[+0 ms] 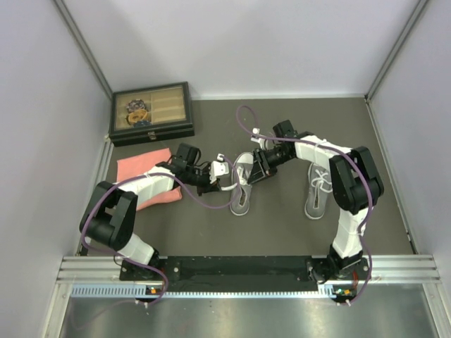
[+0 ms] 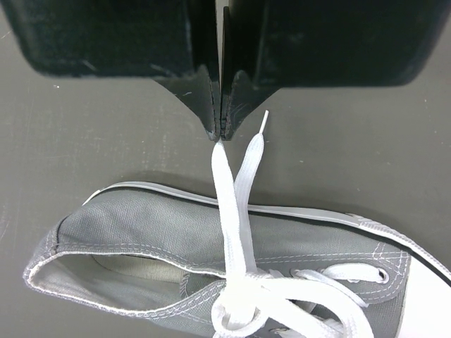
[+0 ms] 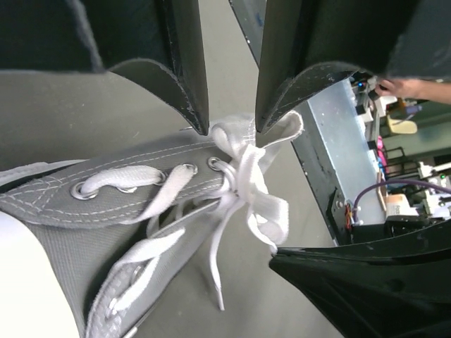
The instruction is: Tie the shoes
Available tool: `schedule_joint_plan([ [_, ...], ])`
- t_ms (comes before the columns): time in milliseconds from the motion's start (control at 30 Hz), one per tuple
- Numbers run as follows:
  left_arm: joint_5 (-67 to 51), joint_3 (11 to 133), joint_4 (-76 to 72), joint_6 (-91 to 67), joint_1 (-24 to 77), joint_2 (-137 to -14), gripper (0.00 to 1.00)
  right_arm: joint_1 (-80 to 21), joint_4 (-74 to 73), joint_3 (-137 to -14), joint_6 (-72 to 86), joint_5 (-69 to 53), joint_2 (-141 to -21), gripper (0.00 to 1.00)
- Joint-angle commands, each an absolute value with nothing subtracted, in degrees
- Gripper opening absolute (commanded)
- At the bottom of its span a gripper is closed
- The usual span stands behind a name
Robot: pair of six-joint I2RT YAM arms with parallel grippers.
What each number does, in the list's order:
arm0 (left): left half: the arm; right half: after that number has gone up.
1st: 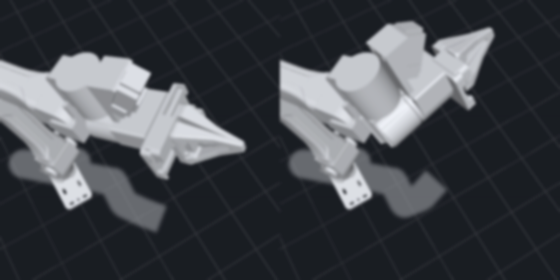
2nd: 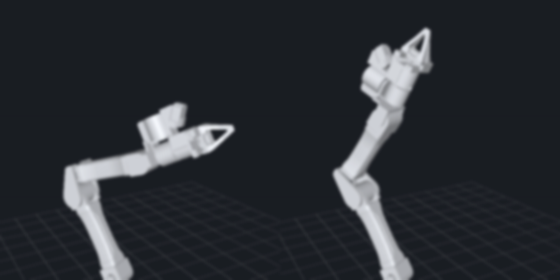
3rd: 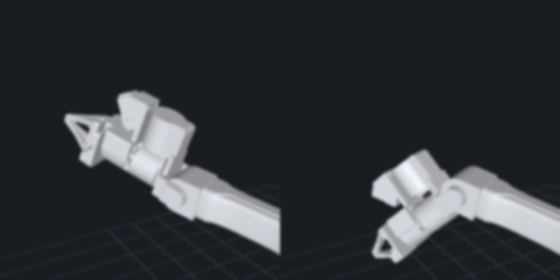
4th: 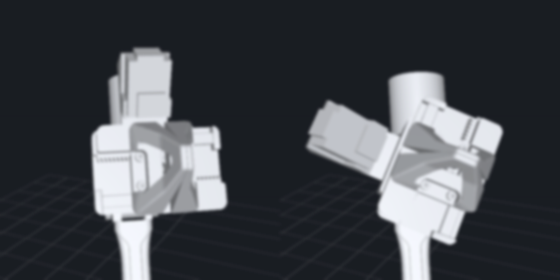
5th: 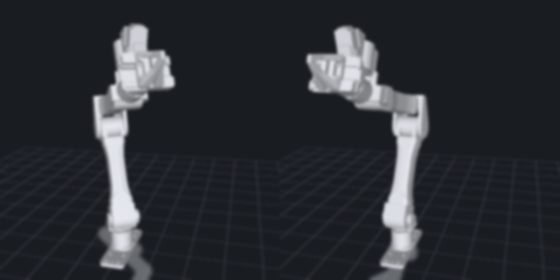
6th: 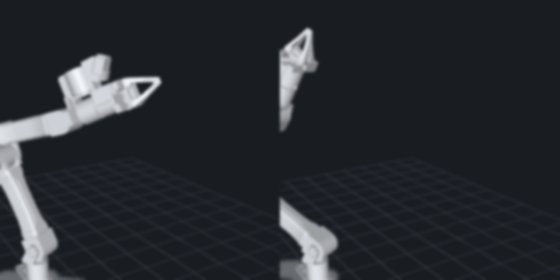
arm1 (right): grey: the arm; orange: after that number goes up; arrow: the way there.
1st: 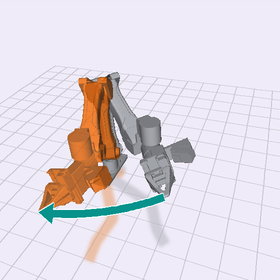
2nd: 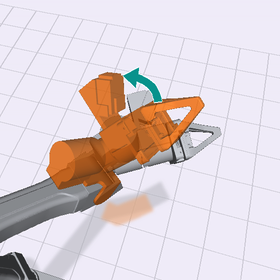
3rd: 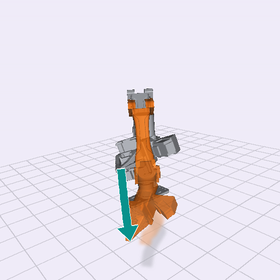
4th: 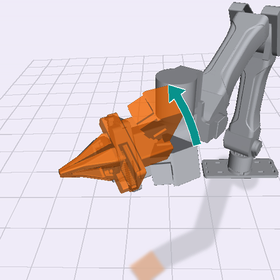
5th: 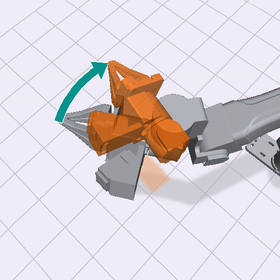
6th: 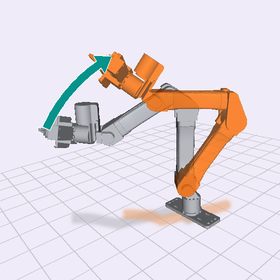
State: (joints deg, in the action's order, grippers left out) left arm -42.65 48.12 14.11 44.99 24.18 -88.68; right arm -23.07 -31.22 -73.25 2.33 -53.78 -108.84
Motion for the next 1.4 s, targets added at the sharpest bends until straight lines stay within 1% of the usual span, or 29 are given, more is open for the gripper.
schedule_joint_plan([
  [0, -45.0, 49.8, 12.9, 45.4, 24.1, -89.1, 0.00, -22.8, -31.7, -75.2, 3.3, -55.3, -109.4, 0.33],
  [367, -44.6, 49.6, 12.6, 45.1, 24.3, -88.9, 0.00, -22.9, -29.8, -75.5, 5.7, -56.4, -111.1, 0.33],
  [567, -44.3, 49.5, 12.0, 44.6, 24.6, -88.9, 0.00, -23.0, -29.8, -75.4, 5.7, -56.9, -110.9, 0.25],
  [667, -44.2, 49.4, 11.9, 44.4, 24.6, -88.9, 0.00, -23.0, -29.8, -75.5, 5.4, -56.9, -110.8, 0.15],
  [700, -44.2, 49.3, 11.8, 44.3, 24.7, -88.8, 0.00, -22.9, -29.8, -75.6, 5.4, -57.0, -110.7, 0.06],
  [733, -44.1, 49.2, 11.6, 44.1, 24.6, -88.7, 0.00, -22.9, -29.8, -75.6, 5.2, -57.0, -110.7, 0.00],
  [767, -43.9, 49.0, 10.9, 43.4, 24.7, -88.5, 0.00, -23.0, -29.9, -75.6, 5.1, -56.9, -110.7, 0.00],
  [800, -43.7, 48.9, 10.7, 42.0, 24.6, -88.5, 0.04, -23.0, -30.0, -75.5, 5.0, -56.7, -110.3, 0.00],
  [867, -45.3, 49.0, 10.8, 41.0, 22.8, -87.6, 0.18, -22.9, -30.3, -75.7, 4.4, -55.7, -109.9, 0.00],
  [900, -47.7, 48.9, 10.2, 38.7, 21.7, -87.1, 0.32, -22.9, -30.2, -75.4, 4.2, -55.2, -109.4, 0.00],
  [1033, -51.1, 49.9, 5.4, 31.7, 17.8, -85.5, 0.46, -22.9, -29.7, -74.7, 4.2, -52.6, -106.9, 0.00],
  [1167, -53.5, 53.3, -2.1, 18.8, 17.9, -88.1, 0.51, -22.9, -29.4, -74.0, 4.5, -52.2, -106.3, 0.00],
  [1200, -53.4, 54.3, -6.2, 10.3, 18.0, -88.7, 0.52, -22.9, -28.8, -73.4, 4.7, -52.2, -106.2, 0.00],
  [1267, -51.2, 55.1, -9.5, 1.8, 18.8, -90.3, 0.54, -22.9, -27.6, -73.1, 5.7, -52.1, -105.8, 0.00],
  [1300, -50.3, 55.2, -10.7, -5.8, 19.3, -90.9, 0.55, -22.9, -27.3, -73.0, 5.9, -52.1, -105.8, 0.00],
  [1333, -47.2, 55.5, -11.6, -9.4, 20.3, -91.9, 0.56, -22.9, -26.8, -72.8, 6.2, -52.1, -105.8, 0.00],
  [1367, -47.0, 55.4, -12.4, -12.8, 20.6, -92.6, 0.56, -22.9, -26.5, -72.8, 6.2, -52.1, -105.6, 0.00],
])
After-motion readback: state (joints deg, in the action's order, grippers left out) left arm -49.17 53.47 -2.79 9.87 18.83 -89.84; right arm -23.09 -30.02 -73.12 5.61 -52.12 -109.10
